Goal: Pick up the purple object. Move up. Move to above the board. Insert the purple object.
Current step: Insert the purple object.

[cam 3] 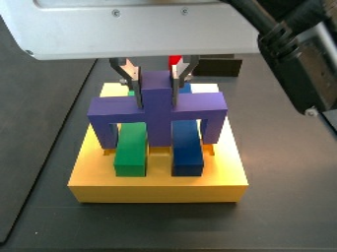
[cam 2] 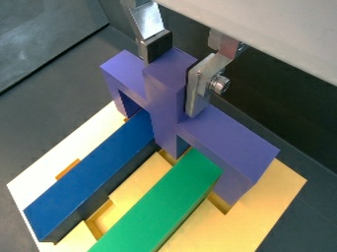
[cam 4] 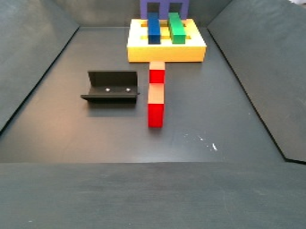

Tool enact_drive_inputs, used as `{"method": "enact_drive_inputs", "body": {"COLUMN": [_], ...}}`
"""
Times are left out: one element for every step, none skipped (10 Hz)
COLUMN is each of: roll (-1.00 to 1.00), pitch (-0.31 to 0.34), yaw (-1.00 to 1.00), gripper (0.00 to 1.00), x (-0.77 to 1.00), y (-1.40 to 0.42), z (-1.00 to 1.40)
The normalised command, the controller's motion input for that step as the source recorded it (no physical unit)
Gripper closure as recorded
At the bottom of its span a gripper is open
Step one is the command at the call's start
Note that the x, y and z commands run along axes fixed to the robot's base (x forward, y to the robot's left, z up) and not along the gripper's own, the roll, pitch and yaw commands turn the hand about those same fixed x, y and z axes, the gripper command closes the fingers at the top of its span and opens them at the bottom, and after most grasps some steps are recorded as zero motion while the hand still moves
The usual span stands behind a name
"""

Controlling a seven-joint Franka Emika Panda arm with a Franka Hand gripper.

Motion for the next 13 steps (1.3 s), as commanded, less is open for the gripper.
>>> {"method": "enact_drive_inputs", "body": {"roll": [-0.02, -0.08, -0.12, -0.13, -0.11, -0.01, 0.0, 0.0, 0.0, -0.1, -0.16, -0.17, -0.16], "pitch": [-0.059, -0.07, -0.076, -0.076, -0.051, 0.0, 0.0, 0.0, -0.02, -0.08, -0.064, -0.033, -0.06], "yaw": [0.0, 0.0, 0.0, 0.0, 0.0, -0.04, -0.03, -0.03, -0.07, -0.12, -0.1, -0.16, -0.15], "gripper": [1.0, 1.0, 1.0, 1.0, 1.0, 1.0, 1.0, 1.0, 1.0, 1.0, 1.0, 1.0, 1.0], "x": [0.0, 0.06, 0.07, 0.04, 0.0, 0.02, 0.05, 0.04, 0.0, 0.0, 0.0, 0.03, 0.0], "y": [0.0, 0.0, 0.0, 0.0, 0.04, 0.12, 0.05, 0.03, 0.0, 0.0, 0.0, 0.03, 0.01], "z": [-0.2, -0.26, -0.26, -0.22, -0.18, -0.07, -0.03, -0.05, -0.21, -0.3, -0.25, -0.22, -0.26]}}
